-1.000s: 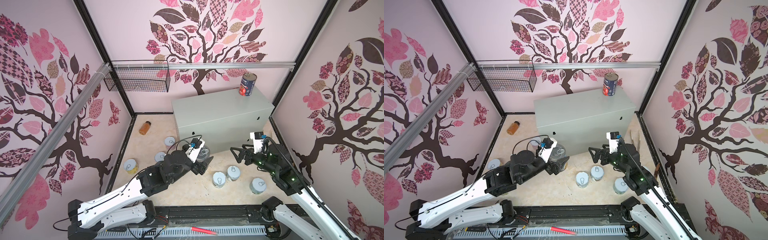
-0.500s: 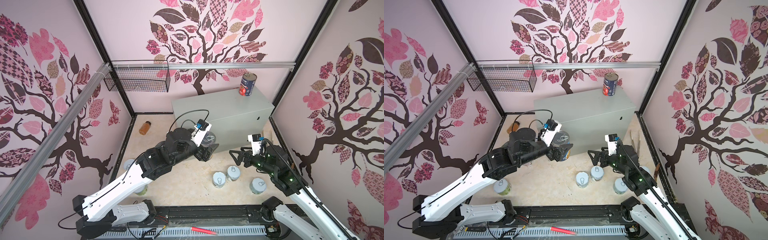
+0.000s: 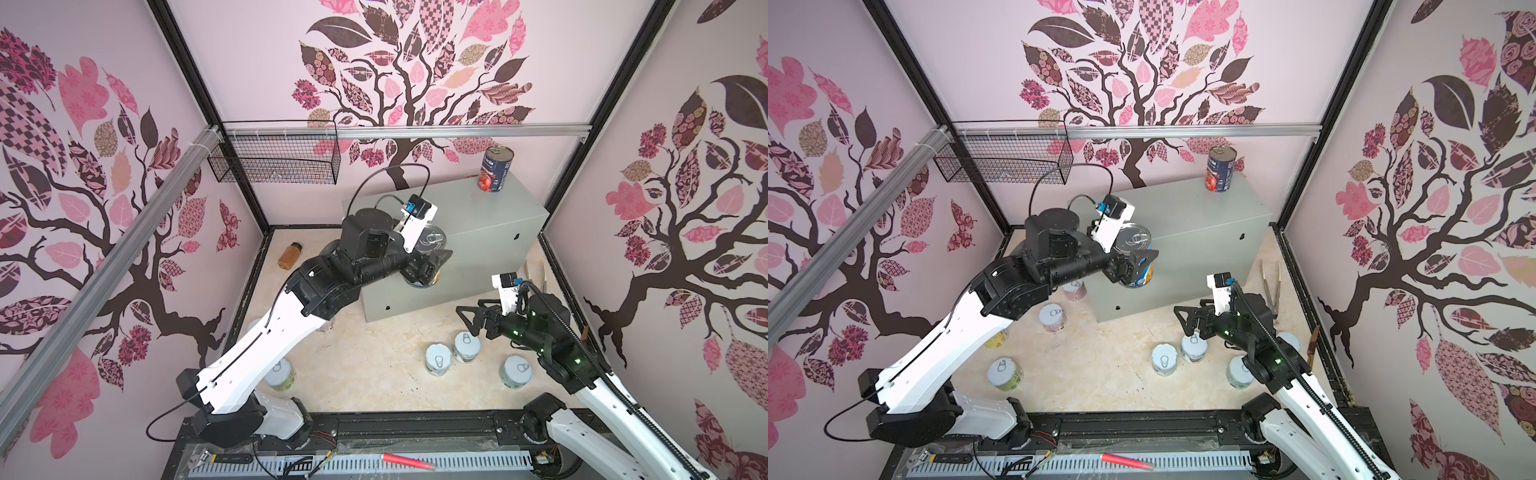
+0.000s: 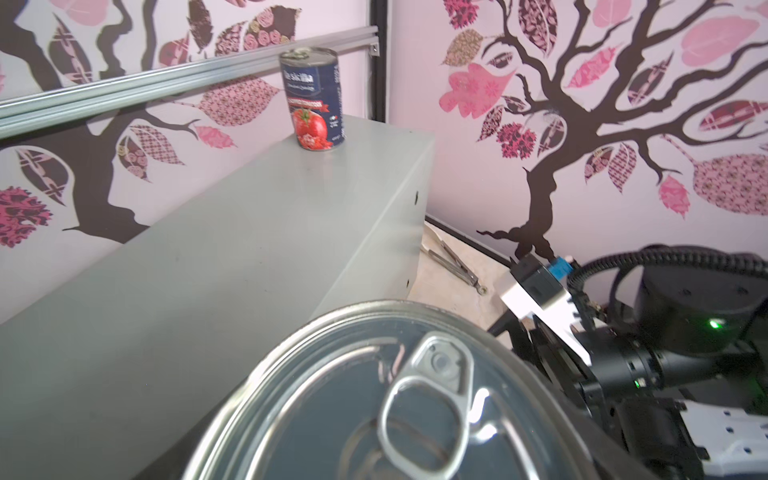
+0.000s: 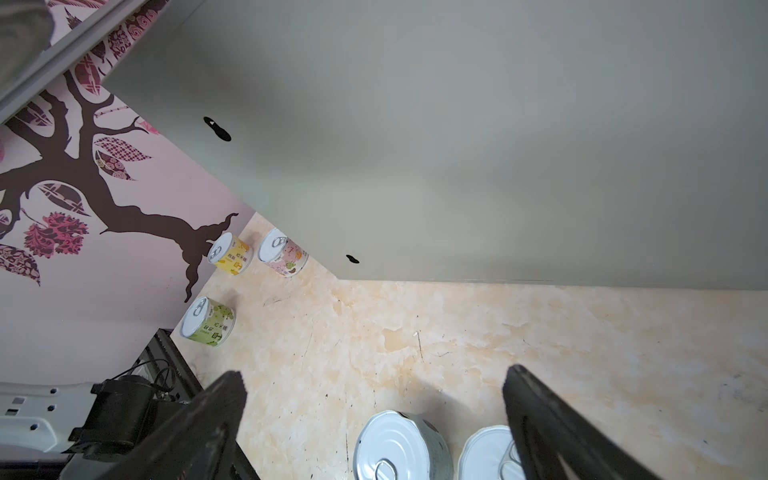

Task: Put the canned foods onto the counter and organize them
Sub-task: 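Lower the blue soup can onto the cabinet top beside the tomato can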

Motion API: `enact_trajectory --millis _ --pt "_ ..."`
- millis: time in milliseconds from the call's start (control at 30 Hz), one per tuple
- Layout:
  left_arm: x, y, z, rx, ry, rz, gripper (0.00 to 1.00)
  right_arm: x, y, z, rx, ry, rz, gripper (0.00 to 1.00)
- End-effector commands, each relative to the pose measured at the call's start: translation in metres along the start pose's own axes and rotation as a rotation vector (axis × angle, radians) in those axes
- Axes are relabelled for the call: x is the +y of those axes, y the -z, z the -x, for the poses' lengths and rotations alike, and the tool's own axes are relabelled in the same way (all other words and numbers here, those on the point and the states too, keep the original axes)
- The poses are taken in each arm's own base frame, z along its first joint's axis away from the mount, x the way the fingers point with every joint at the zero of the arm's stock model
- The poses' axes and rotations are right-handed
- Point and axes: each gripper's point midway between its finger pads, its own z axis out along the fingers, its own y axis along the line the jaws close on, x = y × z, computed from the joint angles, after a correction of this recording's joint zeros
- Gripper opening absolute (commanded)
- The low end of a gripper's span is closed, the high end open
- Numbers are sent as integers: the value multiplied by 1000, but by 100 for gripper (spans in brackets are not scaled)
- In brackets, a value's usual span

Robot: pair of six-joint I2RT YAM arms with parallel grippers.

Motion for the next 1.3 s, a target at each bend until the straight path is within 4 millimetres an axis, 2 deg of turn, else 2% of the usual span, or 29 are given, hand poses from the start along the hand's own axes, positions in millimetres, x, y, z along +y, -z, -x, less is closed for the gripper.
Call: enact_trajectory --millis 0,233,433,633,1000,1267 --pt "4 26 83 -269 0 -27 63 8 0 4 -9 0 40 100" --pt "10 -5 101 -279 -42 -26 63 10 -4 0 8 -9 59 100" --pt "24 -30 117 -300 -50 -12 63 16 2 -2 18 -15 83 100" --pt "37 -58 130 -342 -43 -9 62 20 0 -11 42 -39 119 100" --pt "53 -105 127 -373 -23 4 61 24 -7 -23 85 -38 138 100" --pt "63 -121 122 -378 -27 30 64 28 -12 -24 101 -36 149 100"
